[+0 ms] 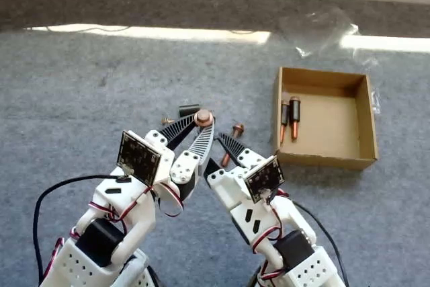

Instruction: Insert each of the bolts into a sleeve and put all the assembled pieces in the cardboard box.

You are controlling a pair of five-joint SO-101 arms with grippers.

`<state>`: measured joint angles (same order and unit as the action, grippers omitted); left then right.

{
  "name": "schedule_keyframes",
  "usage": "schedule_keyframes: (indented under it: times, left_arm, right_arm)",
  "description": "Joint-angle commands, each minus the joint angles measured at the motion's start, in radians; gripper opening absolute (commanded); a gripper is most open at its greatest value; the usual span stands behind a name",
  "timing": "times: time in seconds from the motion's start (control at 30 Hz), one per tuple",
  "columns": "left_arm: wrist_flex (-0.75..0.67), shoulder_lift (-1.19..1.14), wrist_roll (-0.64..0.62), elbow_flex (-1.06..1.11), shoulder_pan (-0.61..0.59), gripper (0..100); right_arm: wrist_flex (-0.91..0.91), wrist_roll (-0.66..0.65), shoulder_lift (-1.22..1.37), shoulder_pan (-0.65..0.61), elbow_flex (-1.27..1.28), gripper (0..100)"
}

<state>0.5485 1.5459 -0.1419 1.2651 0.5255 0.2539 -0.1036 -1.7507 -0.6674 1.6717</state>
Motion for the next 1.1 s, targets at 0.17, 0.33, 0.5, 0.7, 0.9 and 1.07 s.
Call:
schedule_keyframes:
  times: [0.17, 0.33, 0.5, 0.7, 0.9, 1.07]
  left_arm:
    - [-0.02, -0.047, -0.005, -0.007, -0.004, 1]
    - [-0.02, -0.054, -0.005, -0.007, -0.004, 1]
    - [-0.02, -0.058, -0.003, -0.007, -0.004, 1]
    - [-0.018, -0.058, -0.003, -0.007, -0.007, 1]
    - [-0.017, -0.058, -0.002, -0.007, -0.012, 1]
    - [-0.015, -0.056, -0.002, 0.002, -0.012, 15]
  right_arm:
    - [-0.008, -0.009, -0.01, -0.001, 0.134, 0.5]
    - [-0.008, -0.009, -0.01, -0.001, 0.134, 0.5]
    - [-0.008, -0.009, -0.01, -0.001, 0.134, 0.5]
    - [-0.008, -0.009, -0.01, -0.001, 0.134, 0.5]
    - [-0.008, -0.009, -0.01, -0.001, 0.134, 0.5]
    - [-0.008, -0.009, -0.01, -0.001, 0.134, 0.5]
